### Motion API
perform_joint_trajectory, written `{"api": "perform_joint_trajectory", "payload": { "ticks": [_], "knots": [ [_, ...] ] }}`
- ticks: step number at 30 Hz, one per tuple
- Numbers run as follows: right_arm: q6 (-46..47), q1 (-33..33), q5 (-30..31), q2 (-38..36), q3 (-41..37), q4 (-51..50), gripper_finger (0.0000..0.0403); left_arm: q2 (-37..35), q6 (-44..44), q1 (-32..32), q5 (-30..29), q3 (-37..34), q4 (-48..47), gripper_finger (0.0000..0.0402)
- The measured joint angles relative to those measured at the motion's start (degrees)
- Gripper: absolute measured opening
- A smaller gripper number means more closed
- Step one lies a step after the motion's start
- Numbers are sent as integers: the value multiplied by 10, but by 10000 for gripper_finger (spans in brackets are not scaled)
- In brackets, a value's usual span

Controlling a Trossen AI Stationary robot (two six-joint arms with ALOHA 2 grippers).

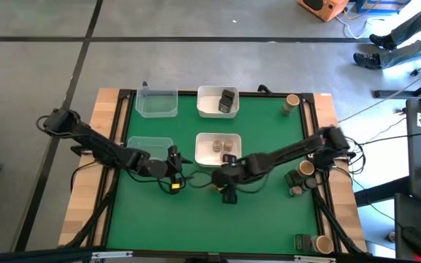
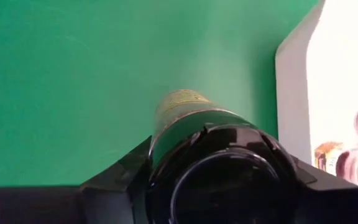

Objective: Sort spices by type
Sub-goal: Move the top green seasoning bottle to the center of the table

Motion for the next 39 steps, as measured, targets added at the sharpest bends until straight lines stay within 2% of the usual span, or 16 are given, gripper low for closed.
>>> {"api": "perform_joint_trajectory", "payload": {
  "ticks": [5,16,19,25,29,33,39],
  "knots": [
    [-11,-20,-2,52,50,-27,205,0,-3,-15,0,0,-1,269],
    [-26,-33,-6,75,53,-21,215,0,-11,-23,0,-1,0,269],
    [-33,-33,-7,75,53,-9,235,0,-12,-23,0,-1,2,269],
    [-33,-33,14,75,53,-2,311,0,-12,-22,0,-1,2,269],
    [-40,-33,7,63,53,-15,347,0,-12,-22,0,-1,2,269],
    [-42,-19,14,30,53,-61,364,0,-12,-22,0,-1,7,269],
    [-15,19,93,-8,52,-136,366,0,-15,-13,2,-1,34,269]
  ]
}}
